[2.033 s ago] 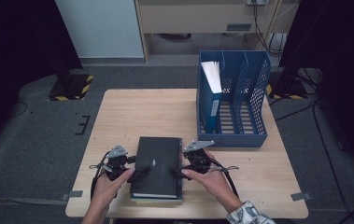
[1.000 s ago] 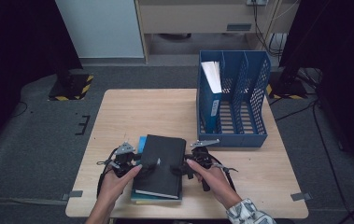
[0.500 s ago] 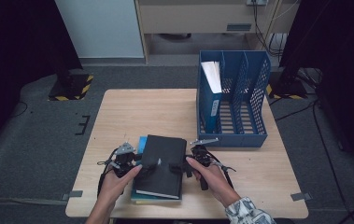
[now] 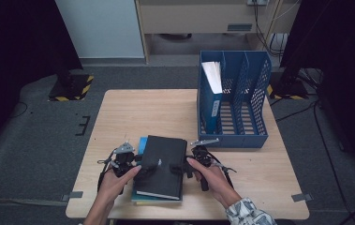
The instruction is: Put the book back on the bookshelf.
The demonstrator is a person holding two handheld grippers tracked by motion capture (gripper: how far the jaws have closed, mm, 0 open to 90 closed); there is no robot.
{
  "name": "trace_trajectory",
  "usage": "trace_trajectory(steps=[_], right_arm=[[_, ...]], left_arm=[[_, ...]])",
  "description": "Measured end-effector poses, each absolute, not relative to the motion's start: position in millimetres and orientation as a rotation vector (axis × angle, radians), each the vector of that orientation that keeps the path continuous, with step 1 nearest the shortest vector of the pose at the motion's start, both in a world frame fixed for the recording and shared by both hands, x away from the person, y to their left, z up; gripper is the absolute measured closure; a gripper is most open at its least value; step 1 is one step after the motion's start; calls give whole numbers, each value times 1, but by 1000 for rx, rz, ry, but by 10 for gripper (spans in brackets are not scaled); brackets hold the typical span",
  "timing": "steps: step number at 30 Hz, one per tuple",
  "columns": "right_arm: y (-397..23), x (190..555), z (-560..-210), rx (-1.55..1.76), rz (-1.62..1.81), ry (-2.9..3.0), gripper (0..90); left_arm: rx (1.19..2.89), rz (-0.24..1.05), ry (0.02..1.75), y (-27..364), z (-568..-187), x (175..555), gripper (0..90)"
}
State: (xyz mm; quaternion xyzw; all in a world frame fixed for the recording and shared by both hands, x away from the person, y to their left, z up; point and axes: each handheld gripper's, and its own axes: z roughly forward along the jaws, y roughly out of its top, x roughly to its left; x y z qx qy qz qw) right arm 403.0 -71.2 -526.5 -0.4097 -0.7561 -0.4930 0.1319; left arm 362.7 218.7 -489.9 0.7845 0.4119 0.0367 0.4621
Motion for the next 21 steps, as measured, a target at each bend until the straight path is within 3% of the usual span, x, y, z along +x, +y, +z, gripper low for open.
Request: trace_trajectory(steps=[5, 21], right_arm=[[-71, 403, -517, -1182, -1429, -2232, 42], [-68, 405, -480, -1157, -1519, -2329, 170]], left_arm=[[1915, 106, 999, 224, -483, 361, 313], [1903, 198, 960, 235, -460, 354, 457]])
